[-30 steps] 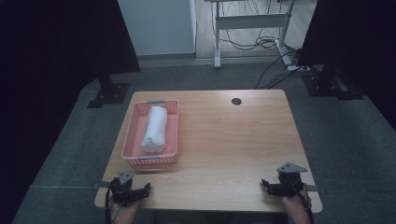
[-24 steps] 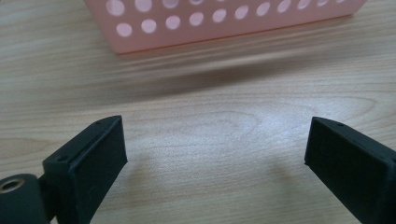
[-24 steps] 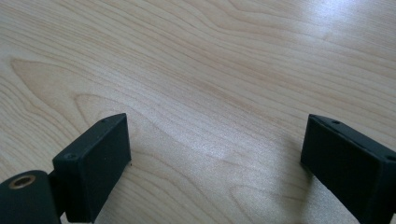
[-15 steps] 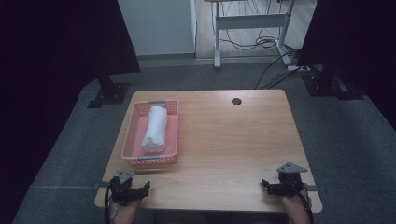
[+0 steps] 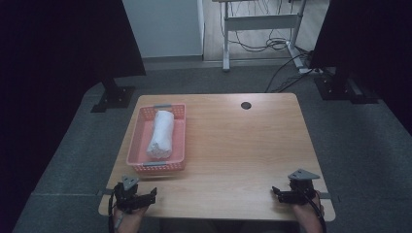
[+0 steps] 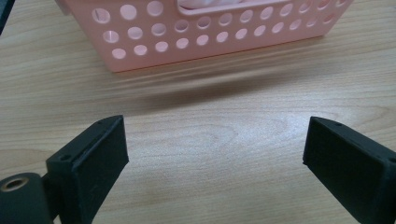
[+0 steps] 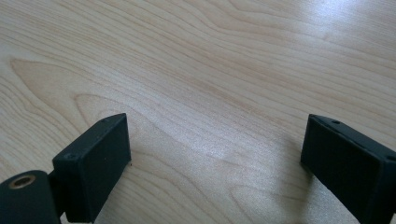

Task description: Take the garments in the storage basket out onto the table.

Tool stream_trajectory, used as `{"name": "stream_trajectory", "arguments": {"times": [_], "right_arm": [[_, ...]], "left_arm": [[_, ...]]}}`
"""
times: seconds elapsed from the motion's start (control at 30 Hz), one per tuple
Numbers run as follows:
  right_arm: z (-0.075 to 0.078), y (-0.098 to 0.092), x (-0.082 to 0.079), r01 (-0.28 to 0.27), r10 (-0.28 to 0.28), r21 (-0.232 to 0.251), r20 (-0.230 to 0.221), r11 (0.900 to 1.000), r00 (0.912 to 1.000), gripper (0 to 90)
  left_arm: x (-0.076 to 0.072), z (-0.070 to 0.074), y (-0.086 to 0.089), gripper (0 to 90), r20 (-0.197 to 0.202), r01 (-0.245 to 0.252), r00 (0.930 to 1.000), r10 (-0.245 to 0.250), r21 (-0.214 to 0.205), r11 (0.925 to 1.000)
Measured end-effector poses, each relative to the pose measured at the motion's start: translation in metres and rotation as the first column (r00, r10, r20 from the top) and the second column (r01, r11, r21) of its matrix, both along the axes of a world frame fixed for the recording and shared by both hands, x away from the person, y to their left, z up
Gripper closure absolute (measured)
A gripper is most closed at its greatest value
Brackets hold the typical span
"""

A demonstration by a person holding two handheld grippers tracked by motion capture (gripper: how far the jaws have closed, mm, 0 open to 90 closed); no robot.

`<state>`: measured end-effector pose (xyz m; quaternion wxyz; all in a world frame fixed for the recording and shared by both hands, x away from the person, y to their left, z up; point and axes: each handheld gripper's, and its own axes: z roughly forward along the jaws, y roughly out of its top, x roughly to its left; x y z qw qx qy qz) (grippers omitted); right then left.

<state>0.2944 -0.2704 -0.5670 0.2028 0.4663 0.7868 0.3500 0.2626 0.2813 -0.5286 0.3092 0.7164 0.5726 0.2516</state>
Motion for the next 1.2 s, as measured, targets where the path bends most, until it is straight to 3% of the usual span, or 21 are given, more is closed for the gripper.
{"name": "stream_trajectory", "arguments": {"times": [0.73, 1.2], "right_arm": [[0.0, 0.0, 0.0, 0.0, 0.0, 0.0, 0.0, 1.0, 1.0, 7.7], [0.0, 0.0, 0.0, 0.0, 0.0, 0.0, 0.0, 1.0, 1.0, 7.7]], "left_arm": [[-0.006, 0.027, -0.007, 7.3, 0.02, 0.031, 0.9993, -0.031, -0.01, 0.9995], [0.001, 0.043, -0.01, 7.2, 0.0, 0.029, 0.9996, -0.029, -0.024, 0.9993]]}}
